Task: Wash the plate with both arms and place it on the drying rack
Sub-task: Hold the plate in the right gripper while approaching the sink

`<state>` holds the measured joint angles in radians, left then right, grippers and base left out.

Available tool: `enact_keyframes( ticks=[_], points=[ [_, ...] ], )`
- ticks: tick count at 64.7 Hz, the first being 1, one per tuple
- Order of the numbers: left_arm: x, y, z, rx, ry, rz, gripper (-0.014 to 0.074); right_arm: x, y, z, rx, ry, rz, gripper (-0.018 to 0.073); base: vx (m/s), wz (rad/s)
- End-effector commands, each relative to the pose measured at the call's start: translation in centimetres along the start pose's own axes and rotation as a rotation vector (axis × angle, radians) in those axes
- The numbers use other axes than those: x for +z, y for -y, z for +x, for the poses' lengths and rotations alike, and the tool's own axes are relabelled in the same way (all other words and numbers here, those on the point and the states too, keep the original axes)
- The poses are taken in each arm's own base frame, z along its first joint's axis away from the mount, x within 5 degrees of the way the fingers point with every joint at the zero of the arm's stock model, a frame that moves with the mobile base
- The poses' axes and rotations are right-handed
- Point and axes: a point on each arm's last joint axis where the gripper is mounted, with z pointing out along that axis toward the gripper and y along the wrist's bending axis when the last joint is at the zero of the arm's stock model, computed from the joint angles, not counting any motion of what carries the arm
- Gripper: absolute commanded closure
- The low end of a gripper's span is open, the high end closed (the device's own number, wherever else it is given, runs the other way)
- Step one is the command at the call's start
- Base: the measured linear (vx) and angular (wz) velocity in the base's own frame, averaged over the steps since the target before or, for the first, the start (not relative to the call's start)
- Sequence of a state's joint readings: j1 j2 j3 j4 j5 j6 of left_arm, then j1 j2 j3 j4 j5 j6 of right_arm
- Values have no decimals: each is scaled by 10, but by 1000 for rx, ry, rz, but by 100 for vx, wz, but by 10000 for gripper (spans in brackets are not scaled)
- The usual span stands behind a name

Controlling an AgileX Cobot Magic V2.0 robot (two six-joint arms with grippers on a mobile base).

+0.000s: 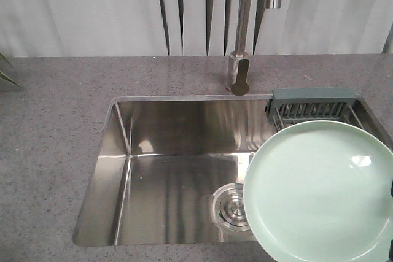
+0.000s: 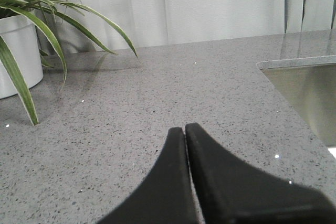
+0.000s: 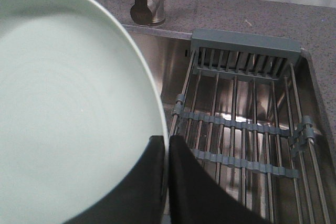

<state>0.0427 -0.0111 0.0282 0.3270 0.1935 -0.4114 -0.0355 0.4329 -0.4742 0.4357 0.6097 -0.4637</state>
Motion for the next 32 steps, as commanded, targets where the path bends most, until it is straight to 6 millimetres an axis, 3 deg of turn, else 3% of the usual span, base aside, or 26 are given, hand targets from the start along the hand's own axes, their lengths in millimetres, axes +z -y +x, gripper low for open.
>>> enact_keyframes(
  ticks=[1, 32],
  points=[
    [-4, 3, -16, 2, 105, 30, 603, -4, 2, -14, 6, 88, 29, 561, 3, -1],
    [-4, 3, -16, 2, 105, 30, 603, -4, 2, -14, 6, 88, 29, 561, 3, 0]
  ],
)
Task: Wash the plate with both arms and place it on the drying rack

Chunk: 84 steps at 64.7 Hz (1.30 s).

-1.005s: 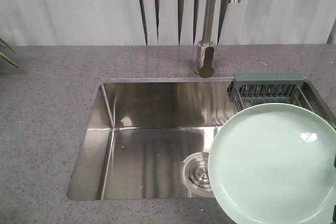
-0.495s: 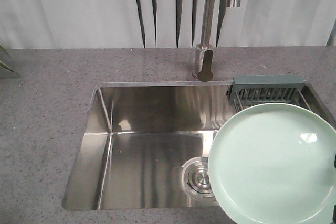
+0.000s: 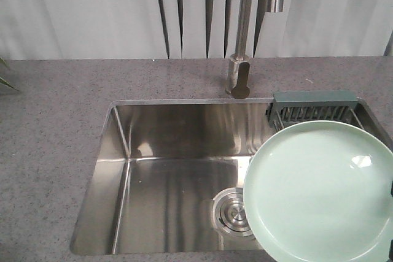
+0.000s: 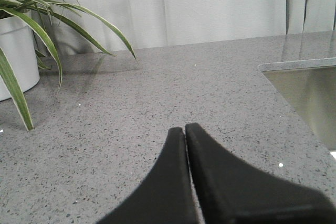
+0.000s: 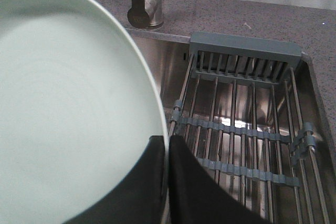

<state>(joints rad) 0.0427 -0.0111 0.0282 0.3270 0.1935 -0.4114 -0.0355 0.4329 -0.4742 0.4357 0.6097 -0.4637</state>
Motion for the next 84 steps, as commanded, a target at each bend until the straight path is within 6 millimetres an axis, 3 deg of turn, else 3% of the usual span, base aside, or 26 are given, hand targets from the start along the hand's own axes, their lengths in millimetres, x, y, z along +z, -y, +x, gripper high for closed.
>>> enact_keyframes(
  ticks=[1, 84],
  points=[
    [-4, 3, -16, 2, 105, 30, 603, -4, 2, -14, 6, 88, 29, 561, 2, 0],
    [-4, 3, -16, 2, 105, 30, 603, -4, 2, -14, 6, 88, 29, 561, 2, 0]
  ],
)
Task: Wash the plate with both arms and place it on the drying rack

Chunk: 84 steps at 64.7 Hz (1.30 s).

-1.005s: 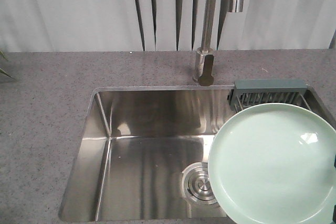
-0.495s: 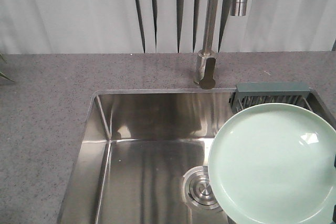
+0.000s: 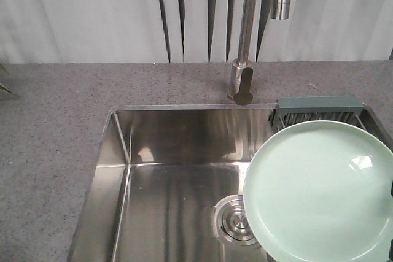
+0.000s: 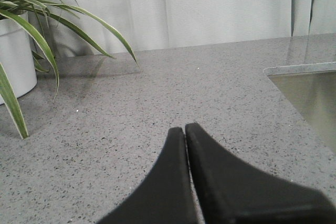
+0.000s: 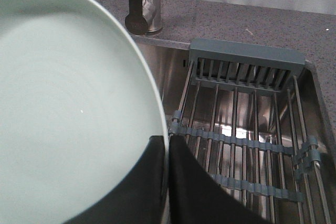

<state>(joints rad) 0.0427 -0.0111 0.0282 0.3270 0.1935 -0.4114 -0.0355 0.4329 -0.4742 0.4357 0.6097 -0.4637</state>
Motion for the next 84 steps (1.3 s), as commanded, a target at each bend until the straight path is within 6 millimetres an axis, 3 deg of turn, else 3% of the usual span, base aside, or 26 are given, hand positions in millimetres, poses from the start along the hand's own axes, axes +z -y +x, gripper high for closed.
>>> enact_keyframes(
  ticks=[1, 84],
  points=[
    [-4, 3, -16, 2, 105, 30, 603, -4, 2, -14, 6, 88, 29, 561, 0, 0],
    [-4, 3, -16, 2, 105, 30, 603, -4, 2, -14, 6, 88, 29, 561, 0, 0]
  ],
)
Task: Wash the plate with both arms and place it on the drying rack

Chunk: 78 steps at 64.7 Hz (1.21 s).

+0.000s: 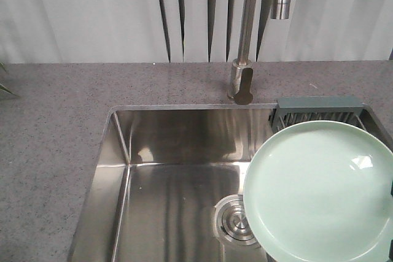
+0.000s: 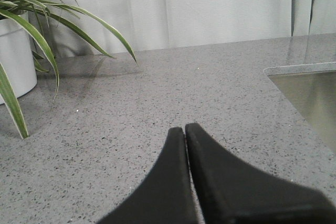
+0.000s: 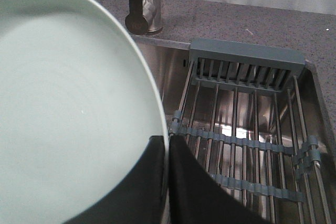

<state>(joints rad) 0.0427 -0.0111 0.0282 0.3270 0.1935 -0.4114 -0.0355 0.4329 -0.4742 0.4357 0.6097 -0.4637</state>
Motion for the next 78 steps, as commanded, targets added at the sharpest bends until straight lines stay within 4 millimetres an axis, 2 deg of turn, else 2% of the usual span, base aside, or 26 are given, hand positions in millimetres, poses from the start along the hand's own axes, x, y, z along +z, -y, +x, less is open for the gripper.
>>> enact_keyframes(
  ticks=[1, 38, 54, 73, 78],
  points=[
    [-4, 3, -16, 2, 105, 30, 603, -4, 2, -14, 6, 88, 29, 561, 0, 0],
    [-4, 4, -17, -7, 123, 39, 603, -4, 2, -14, 6, 88, 29, 561, 0, 0],
    [-5, 7, -24, -307, 172, 97, 603, -4, 2, -14, 24, 93, 19, 561, 0, 0],
    [-6, 8, -28, -348, 205, 117, 603, -4, 1, -14, 27, 94, 17, 561, 0, 0],
    [-7, 8, -31, -422, 232, 139, 603, -4, 1, -15, 30, 95, 15, 561, 0, 0]
  ],
)
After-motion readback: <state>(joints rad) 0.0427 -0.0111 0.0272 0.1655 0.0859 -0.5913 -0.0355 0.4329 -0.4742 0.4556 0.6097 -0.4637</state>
